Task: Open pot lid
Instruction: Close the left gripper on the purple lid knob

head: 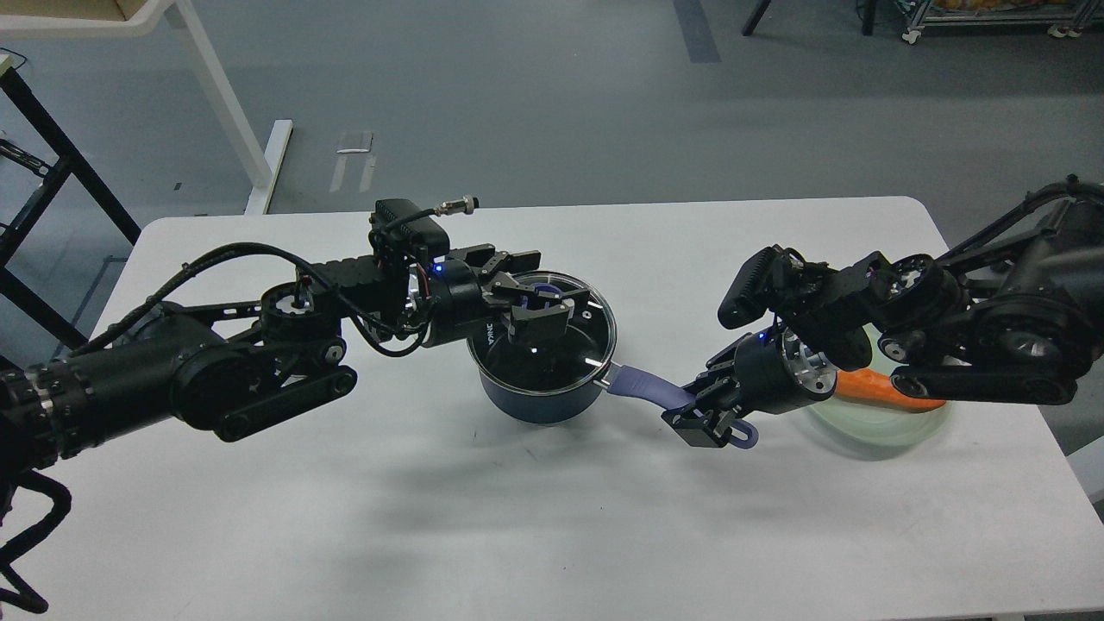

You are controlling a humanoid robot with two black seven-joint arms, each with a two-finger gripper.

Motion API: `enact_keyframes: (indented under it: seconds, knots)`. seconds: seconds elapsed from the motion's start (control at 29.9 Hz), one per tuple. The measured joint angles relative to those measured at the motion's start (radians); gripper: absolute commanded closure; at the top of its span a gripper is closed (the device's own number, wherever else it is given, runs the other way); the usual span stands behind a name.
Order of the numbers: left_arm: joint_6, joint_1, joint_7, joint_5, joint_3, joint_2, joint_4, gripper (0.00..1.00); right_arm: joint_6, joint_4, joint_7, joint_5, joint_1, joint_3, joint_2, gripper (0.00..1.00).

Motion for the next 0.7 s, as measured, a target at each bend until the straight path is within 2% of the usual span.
enact_keyframes:
  seconds: [0.3, 0.57, 0.6, 0.7]
  knots:
    - [0.027, 0.01, 0.0, 0.002, 0.026, 0.002, 0.024, 0.14, 0.001, -0.008, -0.001, 0.0, -0.011, 0.0, 0.003, 0.78]
    - [0.051, 0.012, -0.003, 0.002, 0.067, -0.001, 0.039, 0.14, 0.001, -0.008, -0.001, 0.0, -0.012, 0.0, 0.004, 0.78]
    - [0.057, 0.012, -0.003, 0.002, 0.075, -0.001, 0.04, 0.16, 0.001, -0.008, -0.001, 0.0, -0.012, 0.0, 0.004, 0.77]
    - [0.072, 0.011, -0.003, 0.002, 0.086, -0.001, 0.041, 0.32, 0.003, -0.008, 0.0, 0.0, -0.012, 0.0, 0.004, 0.77]
